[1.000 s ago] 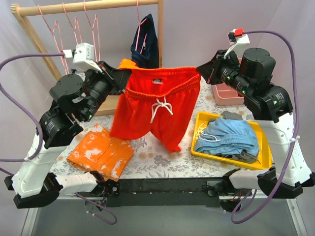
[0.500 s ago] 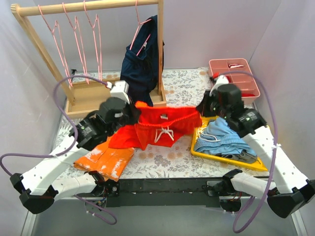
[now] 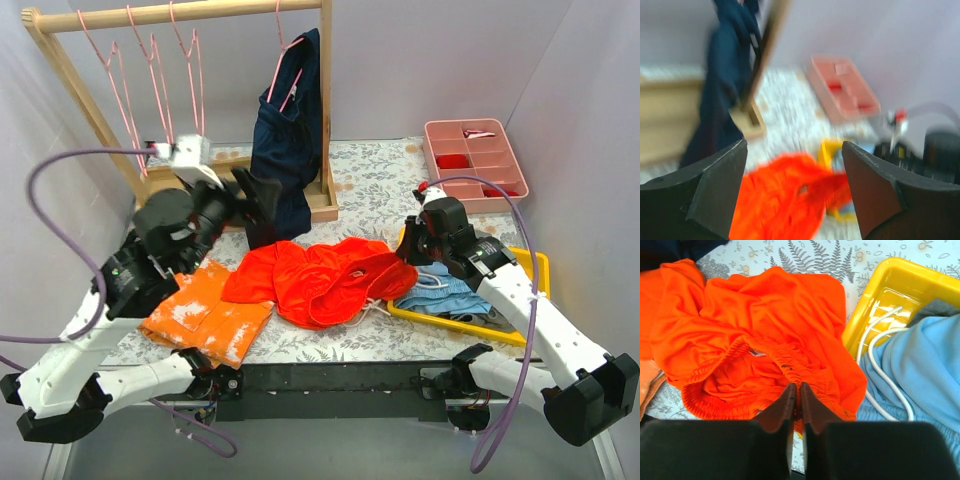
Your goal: Place the shorts on the hanger
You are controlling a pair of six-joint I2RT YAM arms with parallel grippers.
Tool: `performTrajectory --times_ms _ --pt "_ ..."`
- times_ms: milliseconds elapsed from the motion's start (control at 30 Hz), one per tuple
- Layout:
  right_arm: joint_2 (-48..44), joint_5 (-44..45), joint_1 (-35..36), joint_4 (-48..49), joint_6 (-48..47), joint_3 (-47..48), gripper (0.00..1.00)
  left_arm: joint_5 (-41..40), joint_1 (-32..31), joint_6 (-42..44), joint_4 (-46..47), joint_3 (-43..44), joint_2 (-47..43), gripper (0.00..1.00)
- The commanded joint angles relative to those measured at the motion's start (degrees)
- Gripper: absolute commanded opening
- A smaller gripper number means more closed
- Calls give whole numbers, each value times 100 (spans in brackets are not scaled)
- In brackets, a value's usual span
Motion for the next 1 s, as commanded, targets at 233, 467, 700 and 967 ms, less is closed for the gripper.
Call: performTrajectory --times_ms 233,467,700,967 --pt "-49 -327 -12 547 -314 -102 34 -1119 2163 1782 776 2243 1779 82" --pt "-119 -590 -21 609 -384 -111 38 14 3220 1624 179 3807 3203 80" --pt "-242 -625 -21 653 -393 -243 40 85 3519 1571 -69 4074 3688 67" --pt "-198 -704 -12 732 -402 -295 41 77 3608 1527 282 3239 3601 57"
